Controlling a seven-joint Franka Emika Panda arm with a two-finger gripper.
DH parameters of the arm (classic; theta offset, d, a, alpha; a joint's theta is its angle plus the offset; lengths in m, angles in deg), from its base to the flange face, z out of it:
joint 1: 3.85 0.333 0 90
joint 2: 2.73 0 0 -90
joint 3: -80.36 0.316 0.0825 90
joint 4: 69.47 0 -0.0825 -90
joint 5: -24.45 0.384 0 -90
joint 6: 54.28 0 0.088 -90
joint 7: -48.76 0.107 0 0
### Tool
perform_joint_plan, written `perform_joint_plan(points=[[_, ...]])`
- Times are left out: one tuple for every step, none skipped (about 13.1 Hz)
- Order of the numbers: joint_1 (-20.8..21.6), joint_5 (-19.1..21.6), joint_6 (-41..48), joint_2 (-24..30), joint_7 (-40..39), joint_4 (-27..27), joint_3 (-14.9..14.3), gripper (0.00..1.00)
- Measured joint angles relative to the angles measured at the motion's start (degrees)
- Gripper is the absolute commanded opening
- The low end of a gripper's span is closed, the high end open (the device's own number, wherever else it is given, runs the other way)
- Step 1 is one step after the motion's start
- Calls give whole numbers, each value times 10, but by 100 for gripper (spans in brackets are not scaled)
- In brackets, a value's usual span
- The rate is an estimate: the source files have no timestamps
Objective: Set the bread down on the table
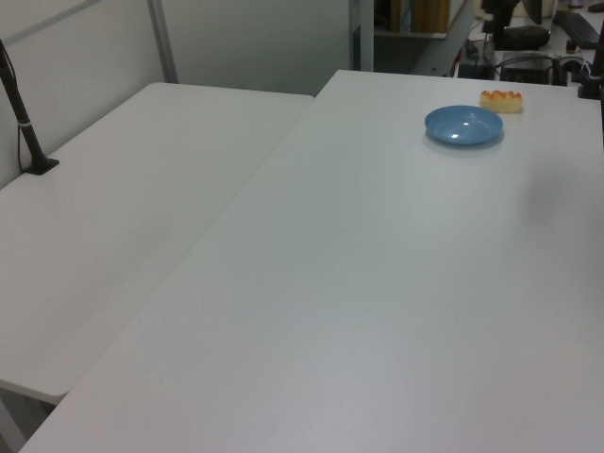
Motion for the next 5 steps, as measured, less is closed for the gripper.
perform_joint_plan(points=[[42,0,-3,-2,24,-1,-1,100],[83,-2,-14,-6,36,-3,-3,100],[112,-6,-24,-9,40,-5,-4,100],[129,-11,-32,-12,40,-6,-6,100],[148,-15,-47,-17,41,-6,-7,100]])
